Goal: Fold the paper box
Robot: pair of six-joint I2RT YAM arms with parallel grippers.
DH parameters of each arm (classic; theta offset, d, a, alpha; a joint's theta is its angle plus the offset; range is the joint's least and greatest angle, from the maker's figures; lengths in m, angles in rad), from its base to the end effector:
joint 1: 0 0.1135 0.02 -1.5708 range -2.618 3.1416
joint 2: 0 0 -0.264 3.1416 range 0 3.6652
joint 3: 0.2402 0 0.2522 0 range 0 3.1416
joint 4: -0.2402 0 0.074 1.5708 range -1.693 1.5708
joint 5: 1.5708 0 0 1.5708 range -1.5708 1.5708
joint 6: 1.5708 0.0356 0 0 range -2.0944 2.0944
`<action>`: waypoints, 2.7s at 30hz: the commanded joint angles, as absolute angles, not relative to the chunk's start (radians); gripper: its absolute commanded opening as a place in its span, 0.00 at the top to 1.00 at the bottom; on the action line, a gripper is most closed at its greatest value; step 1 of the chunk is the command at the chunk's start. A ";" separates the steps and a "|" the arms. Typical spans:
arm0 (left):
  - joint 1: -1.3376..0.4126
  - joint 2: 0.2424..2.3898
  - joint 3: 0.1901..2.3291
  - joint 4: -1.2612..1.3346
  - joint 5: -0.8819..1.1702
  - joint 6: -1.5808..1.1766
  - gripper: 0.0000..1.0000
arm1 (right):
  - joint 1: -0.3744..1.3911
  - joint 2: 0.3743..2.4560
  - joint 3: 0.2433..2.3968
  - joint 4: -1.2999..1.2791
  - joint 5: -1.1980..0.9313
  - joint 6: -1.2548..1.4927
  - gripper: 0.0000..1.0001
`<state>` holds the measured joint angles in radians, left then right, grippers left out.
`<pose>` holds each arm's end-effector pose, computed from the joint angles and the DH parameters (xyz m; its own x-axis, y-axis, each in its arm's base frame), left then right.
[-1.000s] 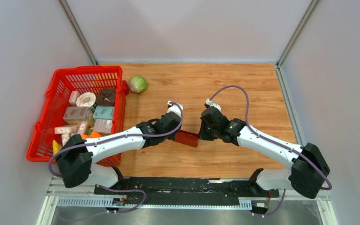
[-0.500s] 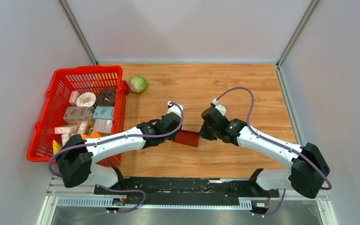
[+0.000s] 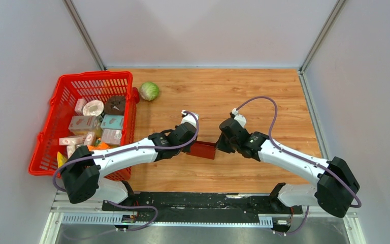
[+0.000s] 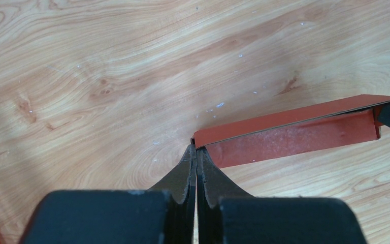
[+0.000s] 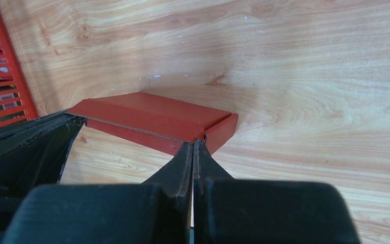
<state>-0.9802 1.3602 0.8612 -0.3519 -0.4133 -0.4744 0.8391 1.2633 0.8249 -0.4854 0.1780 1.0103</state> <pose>0.1672 -0.2237 0.2270 -0.6526 0.2221 -0.7244 0.3543 0.9346 -0.0325 0.1738 0.1841 0.2285 -0.8432 0.3086 -0.4401 0.1002 0.8946 0.4355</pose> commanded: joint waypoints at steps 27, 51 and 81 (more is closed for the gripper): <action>-1.091 1.269 0.718 -0.282 -0.644 -0.690 1.00 | 0.933 1.054 0.719 -0.526 0.147 0.880 0.49; -1.118 1.304 0.752 -0.324 -0.696 -0.732 1.00 | 0.710 1.213 0.557 0.052 -0.261 1.608 0.18; -1.134 1.279 0.742 -0.324 -0.677 -0.726 0.80 | 0.631 1.420 0.443 0.351 -0.327 1.635 0.51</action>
<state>-1.1252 1.2972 0.7364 -0.2955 -0.7136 -0.7204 0.6437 1.3918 0.4587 0.3241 -0.3218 1.6524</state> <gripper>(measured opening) 0.106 0.516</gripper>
